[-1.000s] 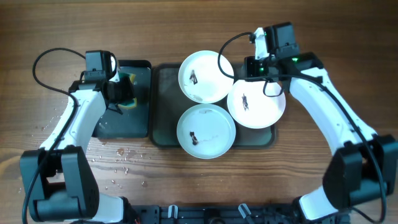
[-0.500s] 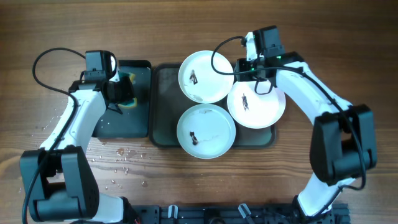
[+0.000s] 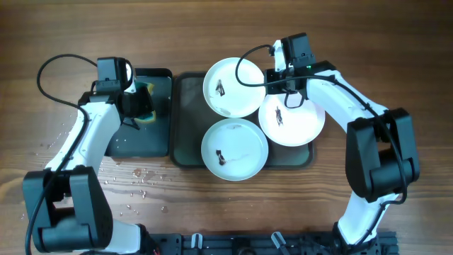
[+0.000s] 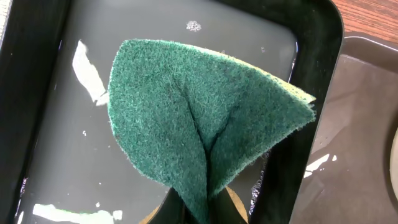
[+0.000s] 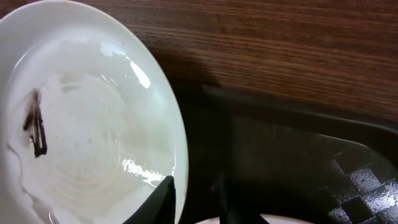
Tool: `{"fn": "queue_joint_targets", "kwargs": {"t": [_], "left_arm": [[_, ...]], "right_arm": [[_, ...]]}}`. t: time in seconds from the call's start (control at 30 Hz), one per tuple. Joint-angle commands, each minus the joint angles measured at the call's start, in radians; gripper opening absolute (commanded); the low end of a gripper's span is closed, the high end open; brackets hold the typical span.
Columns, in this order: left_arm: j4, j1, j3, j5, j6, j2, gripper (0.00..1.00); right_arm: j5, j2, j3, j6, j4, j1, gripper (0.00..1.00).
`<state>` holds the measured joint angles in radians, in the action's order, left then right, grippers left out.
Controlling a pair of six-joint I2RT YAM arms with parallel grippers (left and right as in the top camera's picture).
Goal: Clean dirty plates on tray and stack at the side
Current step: 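Reach the right gripper to the top white plate's rim, then grip the top white plate's rim with the right gripper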
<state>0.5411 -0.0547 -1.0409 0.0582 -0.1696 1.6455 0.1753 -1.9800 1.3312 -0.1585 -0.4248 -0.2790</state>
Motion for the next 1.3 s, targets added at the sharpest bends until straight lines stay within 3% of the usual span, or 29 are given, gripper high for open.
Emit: {"fn": "queue_joint_targets", "kwargs": {"t": [0.0, 0.5, 0.6, 1.27], "left_arm": [[-0.007, -0.006, -0.006, 0.013, 0.000, -0.013, 0.04], [0.001, -0.006, -0.006, 0.013, 0.001, -0.013, 0.04], [0.001, -0.006, -0.006, 0.012, 0.001, -0.013, 0.04], [0.002, -0.006, -0.006, 0.012, 0.001, -0.013, 0.04]], "right_arm": [[0.008, -0.026, 0.015, 0.005, 0.010, -0.006, 0.22], [0.003, -0.026, -0.007, 0.080, 0.056, -0.019, 0.27], [0.003, -0.026, -0.010, 0.080, 0.073, -0.019, 0.18], [0.004, -0.085, -0.018, 0.068, 0.093, -0.019, 0.16]]}}
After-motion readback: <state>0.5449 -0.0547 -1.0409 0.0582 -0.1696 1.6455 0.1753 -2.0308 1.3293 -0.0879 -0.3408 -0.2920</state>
